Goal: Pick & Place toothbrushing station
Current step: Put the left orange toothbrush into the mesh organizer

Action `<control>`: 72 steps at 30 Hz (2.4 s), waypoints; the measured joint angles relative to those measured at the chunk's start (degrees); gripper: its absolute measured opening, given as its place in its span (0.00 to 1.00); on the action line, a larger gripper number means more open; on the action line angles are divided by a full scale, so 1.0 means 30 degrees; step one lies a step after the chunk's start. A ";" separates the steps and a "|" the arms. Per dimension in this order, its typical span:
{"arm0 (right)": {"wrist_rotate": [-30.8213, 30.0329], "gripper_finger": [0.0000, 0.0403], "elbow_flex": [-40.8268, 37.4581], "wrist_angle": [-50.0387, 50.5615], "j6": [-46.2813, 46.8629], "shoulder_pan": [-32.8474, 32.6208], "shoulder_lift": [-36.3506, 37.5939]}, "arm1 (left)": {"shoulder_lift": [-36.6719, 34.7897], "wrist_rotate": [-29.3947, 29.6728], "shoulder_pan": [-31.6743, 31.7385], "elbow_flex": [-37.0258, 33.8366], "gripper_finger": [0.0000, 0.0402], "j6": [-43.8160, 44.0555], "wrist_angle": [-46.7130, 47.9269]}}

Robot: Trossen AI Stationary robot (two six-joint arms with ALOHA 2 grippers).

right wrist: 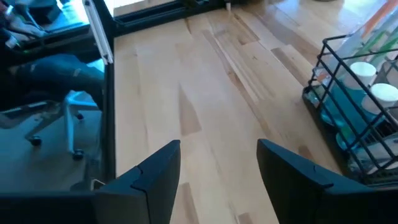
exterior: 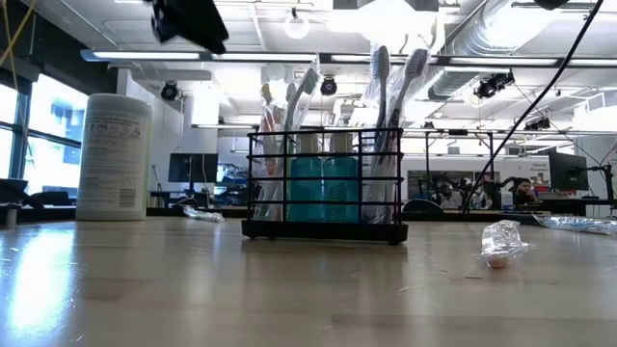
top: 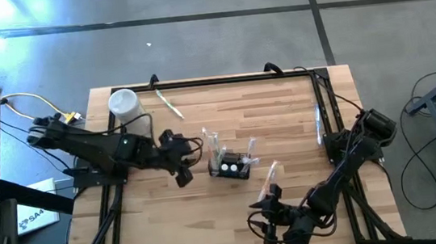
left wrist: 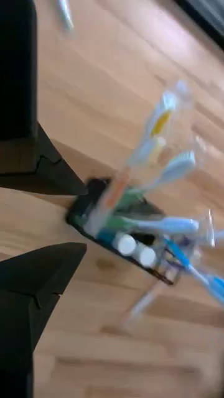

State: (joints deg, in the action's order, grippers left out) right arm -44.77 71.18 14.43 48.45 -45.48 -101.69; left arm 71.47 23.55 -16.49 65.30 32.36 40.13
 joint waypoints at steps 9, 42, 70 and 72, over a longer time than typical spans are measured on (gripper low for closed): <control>-0.0005 0.51 0.0000 -0.0035 0.0342 0.0099 0.0000 | -0.3018 -0.1544 0.1823 -0.7525 0.33 0.0241 -0.9999; 0.0042 0.51 0.0000 0.0111 -0.1228 0.0965 0.0000 | -0.0643 0.3215 0.3095 -0.8732 0.33 0.0806 -1.7312; 0.0057 0.51 0.0000 0.0126 -0.1727 0.0965 0.0000 | -0.0368 0.0750 0.4124 -0.8386 0.02 -0.0620 -1.7254; 0.0057 0.51 0.0000 0.0129 -0.1727 0.0965 0.0000 | -0.0368 0.0506 0.4124 -0.8386 0.01 -0.0794 -1.7444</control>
State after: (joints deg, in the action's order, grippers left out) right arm -44.60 71.18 14.82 43.27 -42.59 -101.69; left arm 70.37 25.07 -4.12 40.14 29.98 -12.20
